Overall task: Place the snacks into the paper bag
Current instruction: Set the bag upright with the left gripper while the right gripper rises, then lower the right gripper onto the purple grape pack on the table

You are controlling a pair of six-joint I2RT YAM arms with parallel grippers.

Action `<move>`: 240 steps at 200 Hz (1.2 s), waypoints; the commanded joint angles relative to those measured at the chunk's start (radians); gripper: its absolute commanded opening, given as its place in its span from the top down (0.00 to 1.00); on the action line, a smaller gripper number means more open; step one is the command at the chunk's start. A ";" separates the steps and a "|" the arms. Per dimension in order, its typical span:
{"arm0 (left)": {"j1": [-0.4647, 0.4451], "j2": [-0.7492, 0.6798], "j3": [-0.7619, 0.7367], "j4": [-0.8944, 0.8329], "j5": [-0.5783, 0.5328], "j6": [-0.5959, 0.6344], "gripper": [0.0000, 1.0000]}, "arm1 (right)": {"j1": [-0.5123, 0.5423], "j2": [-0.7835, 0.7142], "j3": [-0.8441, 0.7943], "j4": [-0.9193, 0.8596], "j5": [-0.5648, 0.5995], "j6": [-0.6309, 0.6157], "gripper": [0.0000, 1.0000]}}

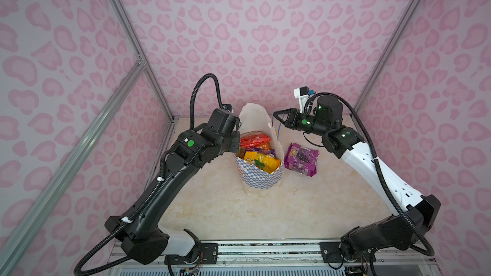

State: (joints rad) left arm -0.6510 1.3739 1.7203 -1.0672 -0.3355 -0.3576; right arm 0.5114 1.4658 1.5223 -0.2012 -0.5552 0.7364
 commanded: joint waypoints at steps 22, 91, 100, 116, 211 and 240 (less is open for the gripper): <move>0.059 -0.027 -0.060 0.078 0.052 0.004 0.97 | 0.024 0.016 -0.028 0.056 0.047 -0.022 1.00; 0.157 -0.103 -0.085 0.067 0.064 0.005 0.97 | 0.128 -0.002 -0.064 0.047 0.172 -0.047 1.00; 0.159 -0.121 -0.114 0.082 0.067 0.000 0.97 | 0.141 -0.008 -0.082 0.053 0.193 -0.049 1.00; 0.167 -0.145 -0.159 0.107 0.070 -0.009 0.97 | 0.150 -0.019 -0.094 0.023 0.248 -0.076 0.88; 0.174 -0.193 -0.179 0.138 0.192 -0.021 0.97 | -0.204 -0.255 -0.283 -0.299 0.639 -0.224 0.02; 0.174 -0.205 -0.206 0.156 0.197 -0.023 0.97 | -0.416 -0.229 -0.553 -0.169 0.462 -0.110 0.02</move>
State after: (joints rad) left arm -0.4786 1.1824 1.5280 -0.9615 -0.1596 -0.3737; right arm 0.1833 1.2148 1.1263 -0.4072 0.0162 0.5438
